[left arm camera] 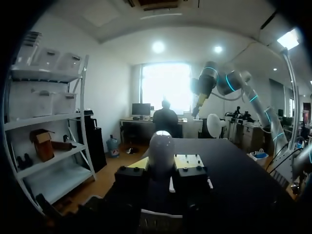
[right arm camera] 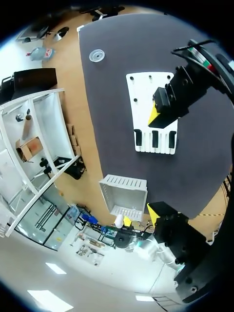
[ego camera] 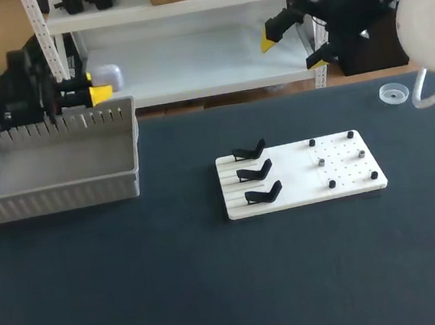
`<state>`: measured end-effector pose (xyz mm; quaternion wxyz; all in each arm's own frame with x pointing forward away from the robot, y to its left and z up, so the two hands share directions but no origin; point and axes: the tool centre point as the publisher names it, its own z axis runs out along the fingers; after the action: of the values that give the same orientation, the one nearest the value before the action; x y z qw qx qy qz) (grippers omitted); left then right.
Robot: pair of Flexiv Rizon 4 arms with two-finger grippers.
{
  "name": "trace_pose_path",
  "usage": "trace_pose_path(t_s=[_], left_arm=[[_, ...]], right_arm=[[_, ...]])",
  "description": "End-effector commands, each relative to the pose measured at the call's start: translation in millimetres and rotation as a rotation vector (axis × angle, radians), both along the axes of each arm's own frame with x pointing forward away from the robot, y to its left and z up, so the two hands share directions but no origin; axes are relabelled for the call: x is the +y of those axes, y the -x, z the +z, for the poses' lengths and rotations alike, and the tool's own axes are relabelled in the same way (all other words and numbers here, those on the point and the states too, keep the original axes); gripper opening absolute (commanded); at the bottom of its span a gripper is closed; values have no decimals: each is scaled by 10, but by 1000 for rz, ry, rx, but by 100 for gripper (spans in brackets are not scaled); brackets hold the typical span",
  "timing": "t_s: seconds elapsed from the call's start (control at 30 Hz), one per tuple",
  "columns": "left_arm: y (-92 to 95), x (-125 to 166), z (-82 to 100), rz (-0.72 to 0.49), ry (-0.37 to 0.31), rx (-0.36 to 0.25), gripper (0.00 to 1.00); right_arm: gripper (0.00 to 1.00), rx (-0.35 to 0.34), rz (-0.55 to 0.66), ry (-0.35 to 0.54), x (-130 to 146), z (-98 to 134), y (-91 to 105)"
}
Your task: Pick up each earbud case from the left stands, insert the matching earbuds, close the lid, and place the case in the box.
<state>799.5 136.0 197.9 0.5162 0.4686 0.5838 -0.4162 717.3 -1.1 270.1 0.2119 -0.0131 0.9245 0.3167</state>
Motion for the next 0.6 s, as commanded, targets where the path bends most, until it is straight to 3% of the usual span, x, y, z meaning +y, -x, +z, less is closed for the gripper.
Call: trace_pose_path(t_s=[0.03, 0.17, 0.3, 0.5, 0.6], left_arm=[[-155, 130, -218, -46, -15, 35, 0], [-223, 294, -450, -7, -17, 75, 0], [-230, 403, -640, 29, -76, 130, 0], [-104, 529, -821, 53, -183, 197, 0], [-56, 604, -929, 79, -202, 234, 0]], right_arm=[[100, -4, -7, 3, -5, 7, 33], [100, -4, -7, 3, -5, 7, 33], [100, -4, -7, 3, -5, 7, 33], [100, -4, -7, 3, -5, 7, 33], [100, -4, -7, 3, -5, 7, 33]])
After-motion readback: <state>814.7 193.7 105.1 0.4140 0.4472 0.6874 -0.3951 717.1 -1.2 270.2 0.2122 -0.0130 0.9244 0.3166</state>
